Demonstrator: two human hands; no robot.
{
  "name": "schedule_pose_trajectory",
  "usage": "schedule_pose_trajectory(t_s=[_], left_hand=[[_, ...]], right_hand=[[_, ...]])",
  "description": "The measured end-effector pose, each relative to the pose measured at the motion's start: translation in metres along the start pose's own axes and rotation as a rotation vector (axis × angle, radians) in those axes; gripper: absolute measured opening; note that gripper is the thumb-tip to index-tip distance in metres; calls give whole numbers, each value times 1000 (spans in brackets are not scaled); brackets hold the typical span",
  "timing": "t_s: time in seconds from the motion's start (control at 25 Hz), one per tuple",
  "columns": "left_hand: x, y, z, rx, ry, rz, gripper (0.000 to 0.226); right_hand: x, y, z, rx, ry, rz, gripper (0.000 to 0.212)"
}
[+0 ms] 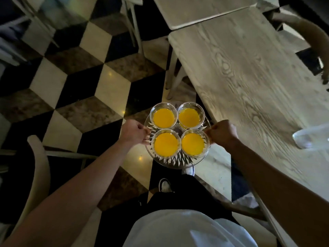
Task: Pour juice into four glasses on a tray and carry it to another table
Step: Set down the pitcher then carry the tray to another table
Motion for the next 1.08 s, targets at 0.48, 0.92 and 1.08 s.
schedule_pose_trajectory(t_s=[0.48, 0.92, 1.08], left_hand=[[-94, 105, 5, -188, -176, 197, 16], [-189, 214, 45, -236, -221, 365, 30], [-227, 266, 53, -260, -231, 382, 26]], right_hand=[[44, 90, -176, -148, -137, -131, 21], [66, 174, -363, -301, -165, -261, 19], [88, 197, -419, -308, -191, -253, 18]])
Point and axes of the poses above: each hand's wrist, its own y-axis towards the middle knuckle, its own x-axis out of the palm, z = x × y, the point moved 1 cm from there along y, towards the middle knuckle, and after that the axes turned 7 degrees about x, right-handed, at the moved point
